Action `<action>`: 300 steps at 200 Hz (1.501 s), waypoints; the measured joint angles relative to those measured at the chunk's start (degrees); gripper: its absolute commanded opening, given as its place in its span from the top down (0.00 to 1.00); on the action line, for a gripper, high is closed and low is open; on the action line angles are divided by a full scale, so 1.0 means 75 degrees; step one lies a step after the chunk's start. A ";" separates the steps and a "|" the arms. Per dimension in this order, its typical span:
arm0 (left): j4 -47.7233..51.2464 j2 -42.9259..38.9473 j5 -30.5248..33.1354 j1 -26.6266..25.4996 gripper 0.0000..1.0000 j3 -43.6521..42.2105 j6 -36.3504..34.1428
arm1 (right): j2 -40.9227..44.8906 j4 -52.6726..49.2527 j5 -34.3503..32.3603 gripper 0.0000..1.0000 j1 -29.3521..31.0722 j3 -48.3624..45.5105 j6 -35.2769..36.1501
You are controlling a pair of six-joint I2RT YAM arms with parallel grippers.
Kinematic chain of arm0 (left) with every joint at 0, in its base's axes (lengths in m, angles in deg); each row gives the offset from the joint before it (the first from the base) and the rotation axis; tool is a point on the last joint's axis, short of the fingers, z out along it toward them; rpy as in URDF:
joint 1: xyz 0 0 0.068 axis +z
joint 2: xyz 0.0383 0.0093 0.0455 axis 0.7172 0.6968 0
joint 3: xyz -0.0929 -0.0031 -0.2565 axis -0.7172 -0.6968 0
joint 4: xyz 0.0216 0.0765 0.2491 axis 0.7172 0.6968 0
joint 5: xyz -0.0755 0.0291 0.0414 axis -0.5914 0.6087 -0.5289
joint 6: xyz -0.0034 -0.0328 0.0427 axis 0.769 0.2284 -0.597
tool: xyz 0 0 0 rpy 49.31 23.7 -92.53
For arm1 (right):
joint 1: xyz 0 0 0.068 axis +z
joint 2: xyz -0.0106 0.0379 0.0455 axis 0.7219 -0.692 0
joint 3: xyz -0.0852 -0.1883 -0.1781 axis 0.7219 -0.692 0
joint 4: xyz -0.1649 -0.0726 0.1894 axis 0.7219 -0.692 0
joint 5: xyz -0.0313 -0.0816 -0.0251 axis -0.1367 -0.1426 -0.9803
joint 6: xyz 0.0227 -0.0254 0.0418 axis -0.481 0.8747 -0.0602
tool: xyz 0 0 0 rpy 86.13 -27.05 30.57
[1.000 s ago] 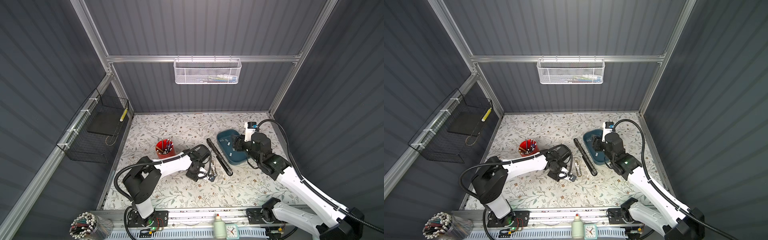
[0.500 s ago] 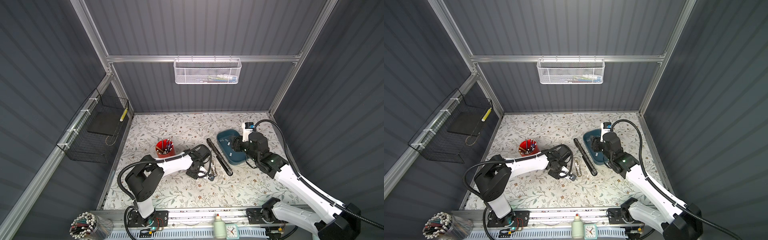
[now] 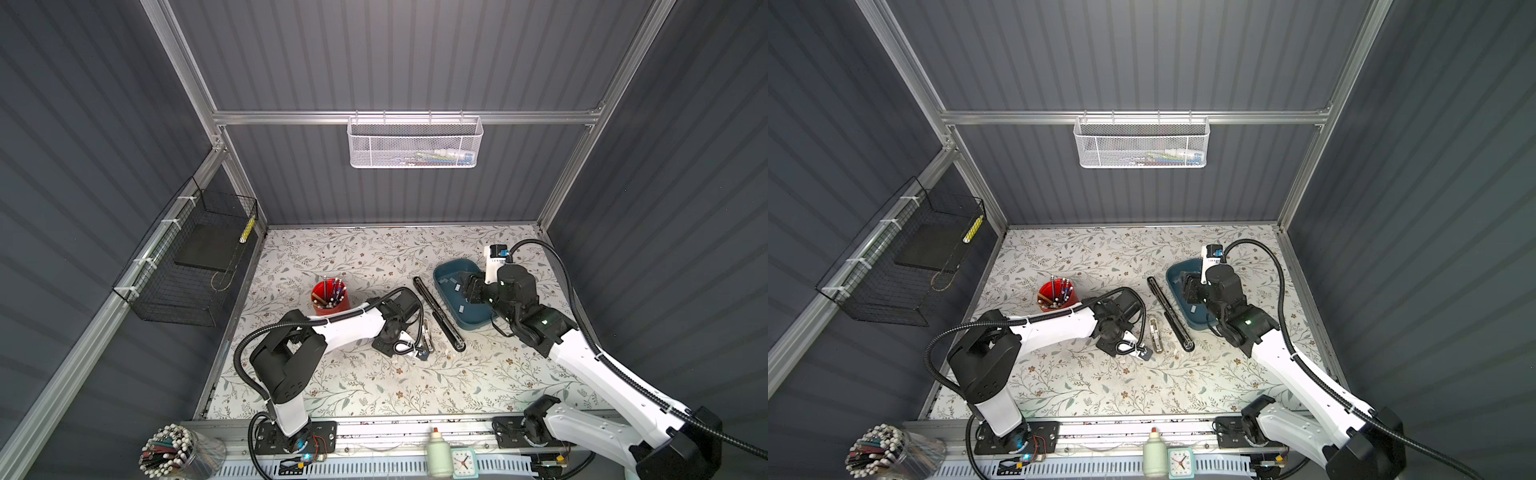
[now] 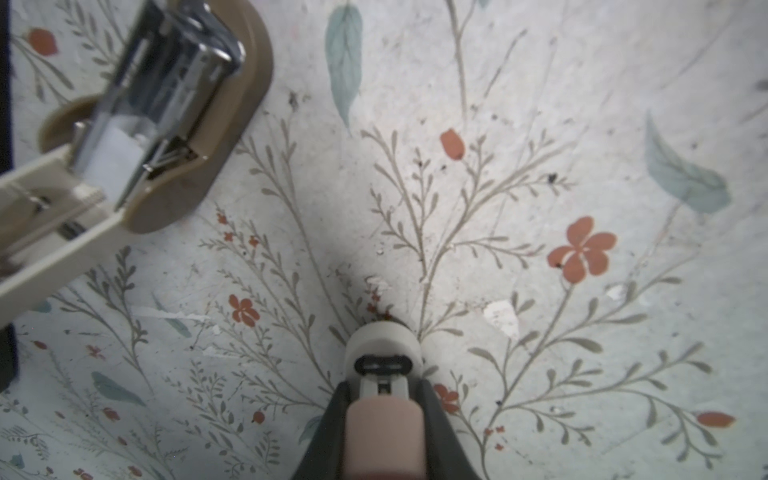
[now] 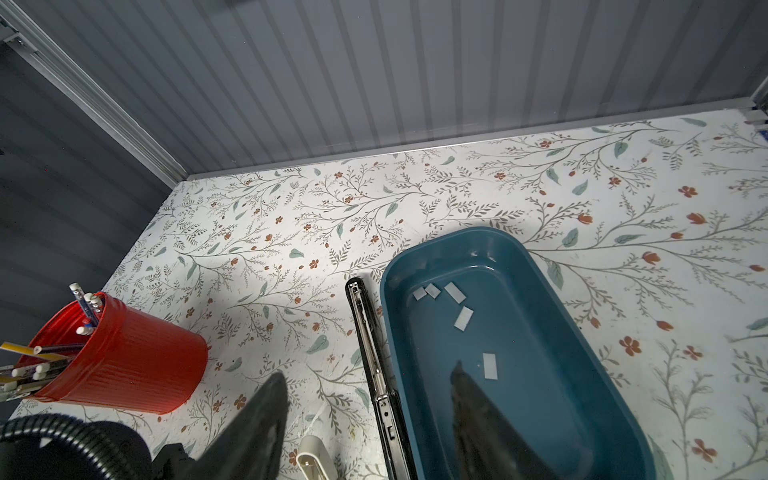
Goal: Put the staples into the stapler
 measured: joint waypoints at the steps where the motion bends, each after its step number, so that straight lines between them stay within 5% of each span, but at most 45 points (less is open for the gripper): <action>1: -0.0003 -0.0006 -0.0003 0.0003 1.00 0.0000 0.0006 | 0.0000 0.0000 0.0000 0.36 0.0000 0.0000 0.0000; 88: -0.2763 -0.2882 -0.1271 0.0807 1.00 -0.0058 0.2407 | 0.0761 0.0160 0.0874 0.35 0.0006 -0.0224 -0.0050; 172: -0.3404 -0.2987 -0.2224 0.0807 1.00 -0.0192 0.3579 | 0.0437 0.0417 0.2952 0.44 0.0530 -0.0064 -0.0417; 300: -0.3220 -0.3171 -0.2614 0.0772 1.00 -0.0090 0.4025 | -0.0440 0.0772 0.3401 0.51 0.0877 0.0003 -0.0507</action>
